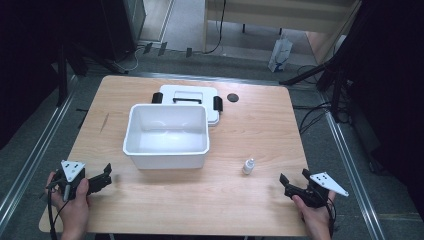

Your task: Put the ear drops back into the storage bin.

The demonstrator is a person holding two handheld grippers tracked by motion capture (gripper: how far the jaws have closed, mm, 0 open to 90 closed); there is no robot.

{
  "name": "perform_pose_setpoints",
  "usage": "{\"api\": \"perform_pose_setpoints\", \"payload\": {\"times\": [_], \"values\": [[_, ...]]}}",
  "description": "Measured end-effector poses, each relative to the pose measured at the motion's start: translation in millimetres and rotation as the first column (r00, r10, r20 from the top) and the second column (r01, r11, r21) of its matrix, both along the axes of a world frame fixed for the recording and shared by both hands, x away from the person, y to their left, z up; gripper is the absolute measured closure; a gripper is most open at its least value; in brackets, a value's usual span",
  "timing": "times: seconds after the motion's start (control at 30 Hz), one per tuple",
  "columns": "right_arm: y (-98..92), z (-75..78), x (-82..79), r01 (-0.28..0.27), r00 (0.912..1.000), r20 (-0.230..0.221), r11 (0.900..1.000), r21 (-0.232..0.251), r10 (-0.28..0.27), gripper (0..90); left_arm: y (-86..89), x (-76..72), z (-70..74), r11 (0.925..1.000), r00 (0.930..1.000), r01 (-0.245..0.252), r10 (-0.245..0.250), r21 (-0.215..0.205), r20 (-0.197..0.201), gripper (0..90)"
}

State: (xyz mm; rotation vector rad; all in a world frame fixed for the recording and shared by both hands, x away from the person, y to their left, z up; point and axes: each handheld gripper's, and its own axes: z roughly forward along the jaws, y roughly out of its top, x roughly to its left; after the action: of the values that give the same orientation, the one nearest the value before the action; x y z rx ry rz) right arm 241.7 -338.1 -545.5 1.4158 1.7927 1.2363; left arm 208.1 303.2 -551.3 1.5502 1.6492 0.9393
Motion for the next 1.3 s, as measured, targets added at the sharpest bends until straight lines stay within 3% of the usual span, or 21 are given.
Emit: {"api": "perform_pose_setpoints", "payload": {"times": [0.27,0.43,0.47,0.77,0.8,0.87,1.03,1.07,1.1,1.13,1.2,1.23,1.27,1.3], "values": [[1.1,-0.1,0.7,0.010,0.9999,-0.006,1.000,-0.008,-0.010,11.5,-0.1,0.6,-0.1,1.0000,0.9999,0.007,-0.007,-0.006,-0.009,0.4],[-1.3,1.4,2.7,-0.002,0.9996,-0.030,1.000,0.010,0.003,13.1,0.4,0.4,-0.1,0.9999,0.9999,0.011,-0.011,-0.012,-0.007,0.4],[-2.7,2.3,5.3,-0.010,0.9986,-0.052,1.000,0.020,0.011,14.9,0.8,0.7,0.0,0.9998,0.9999,0.012,-0.012,-0.014,-0.010,0.4],[7.9,5.5,13.4,-0.124,0.9831,-0.144,0.990,-0.069,0.113,19.7,0.5,1.5,-0.2,0.9999,0.9998,0.009,-0.009,-0.008,-0.017,0.4],[10.7,7.7,16.3,-0.148,0.9768,-0.171,0.983,-0.105,0.129,19.7,0.5,1.2,-0.2,0.9999,0.9999,0.005,-0.006,-0.011,-0.015,0.4],[11.6,10.5,19.0,-0.161,0.9723,-0.191,0.978,-0.132,0.135,19.6,1.0,1.0,-0.2,0.9998,0.9999,0.006,-0.007,-0.018,-0.016,0.4],[12.3,21.1,24.5,-0.187,0.9610,-0.237,0.967,-0.172,0.143,19.8,2.1,0.8,-0.2,0.9996,0.9999,0.013,-0.013,-0.026,-0.012,0.4],[14.2,30.1,27.9,-0.217,0.9531,-0.256,0.955,-0.203,0.162,20.0,2.3,0.8,-0.3,0.9994,0.9999,0.006,-0.006,-0.034,-0.011,0.4],[14.2,30.1,27.9,-0.217,0.9531,-0.256,0.955,-0.203,0.162,20.0,2.3,0.8,-0.3,0.9994,0.9999,0.006,-0.006,-0.034,-0.011,0.4],[17.1,40.8,32.9,-0.250,0.9470,-0.264,0.936,-0.248,0.183,20.7,2.2,1.0,-0.4,0.9994,0.9999,0.003,-0.003,-0.034,-0.011,0.4],[20.0,50.0,39.6,-0.262,0.9437,-0.275,0.923,-0.282,0.184,21.0,1.5,1.4,-0.3,0.9997,0.9999,0.001,-0.001,-0.026,-0.016,0.4],[20.0,50.0,39.6,-0.262,0.9437,-0.275,0.923,-0.282,0.184,21.0,1.5,1.4,-0.3,0.9997,0.9999,0.001,-0.001,-0.026,-0.016,0.4],[23.1,58.2,46.8,-0.290,0.9358,-0.288,0.909,-0.300,0.204,21.3,1.0,0.9,-0.1,0.9998,0.9999,-0.006,0.006,-0.020,-0.013,0.4],[23.1,58.2,46.8,-0.290,0.9358,-0.288,0.909,-0.300,0.204,21.3,1.0,0.9,-0.1,0.9998,0.9999,-0.006,0.006,-0.020,-0.013,0.4]]}}
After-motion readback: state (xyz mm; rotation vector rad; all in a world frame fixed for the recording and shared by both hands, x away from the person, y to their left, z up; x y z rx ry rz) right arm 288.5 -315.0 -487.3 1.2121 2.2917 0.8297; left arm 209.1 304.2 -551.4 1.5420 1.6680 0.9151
